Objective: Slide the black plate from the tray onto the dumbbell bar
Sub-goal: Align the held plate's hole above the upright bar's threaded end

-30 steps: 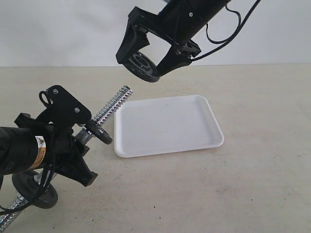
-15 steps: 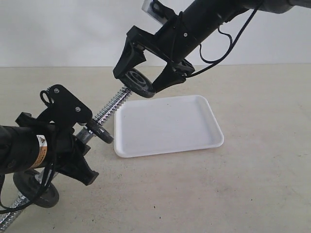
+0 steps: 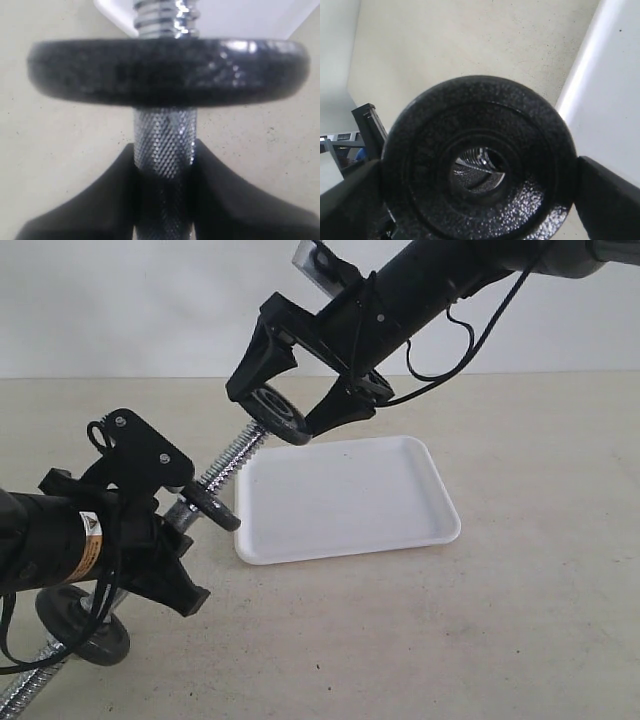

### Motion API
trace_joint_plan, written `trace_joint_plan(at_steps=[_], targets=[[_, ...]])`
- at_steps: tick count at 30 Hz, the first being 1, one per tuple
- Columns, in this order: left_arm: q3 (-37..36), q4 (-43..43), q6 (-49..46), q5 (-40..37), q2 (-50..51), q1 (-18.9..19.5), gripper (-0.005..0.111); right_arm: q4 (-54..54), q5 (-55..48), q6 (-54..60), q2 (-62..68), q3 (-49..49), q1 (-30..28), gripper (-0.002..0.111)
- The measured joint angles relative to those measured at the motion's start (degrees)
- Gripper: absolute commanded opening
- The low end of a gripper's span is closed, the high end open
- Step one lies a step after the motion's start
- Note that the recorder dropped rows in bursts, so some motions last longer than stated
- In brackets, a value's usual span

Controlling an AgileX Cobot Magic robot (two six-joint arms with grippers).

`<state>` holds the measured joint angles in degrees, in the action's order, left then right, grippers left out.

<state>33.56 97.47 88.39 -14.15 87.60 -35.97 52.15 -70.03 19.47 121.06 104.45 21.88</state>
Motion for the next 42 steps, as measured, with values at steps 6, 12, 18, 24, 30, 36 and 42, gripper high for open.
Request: trace_joint_plan(at_steps=[6, 12, 18, 24, 30, 36, 42], targets=[[0.04, -0.2, 0.0, 0.43, 0.0, 0.0, 0.004, 0.0, 0.0, 0.33, 0.0, 0.0, -0.08, 0.0], [0.04, -1.09, 0.27, 1.54, -1.21, 0.15, 0.004, 0.4, -0.22, 1.14, 0.0, 0.0, -0.08, 0.0], [-0.06, -1.48, 0.83, 2.53, -2.49, 0.15, 0.004, 0.77, 0.24, 2.3, -0.22, 0.0, -0.13, 0.0], [-0.06, -1.48, 0.83, 3.03, -2.61, 0.29, 0.004, 0.77, 0.26, 3.34, -0.22, 0.0, -0.22, 0.0], [-0.06, -1.48, 0.83, 3.03, -2.61, 0.29, 0.004, 0.77, 0.26, 4.52, -0.22, 0.0, -0.22, 0.0], [-0.06, -1.48, 0.71, 3.03, -2.61, 0.29, 0.004, 0.77, 0.26, 5.88, -0.22, 0.0, -0.22, 0.0], [0.04, -1.14, 0.41, 3.03, -0.57, 0.29, 0.004, -0.2, 0.13, 6.03, -0.22, 0.0, -0.22, 0.0]])
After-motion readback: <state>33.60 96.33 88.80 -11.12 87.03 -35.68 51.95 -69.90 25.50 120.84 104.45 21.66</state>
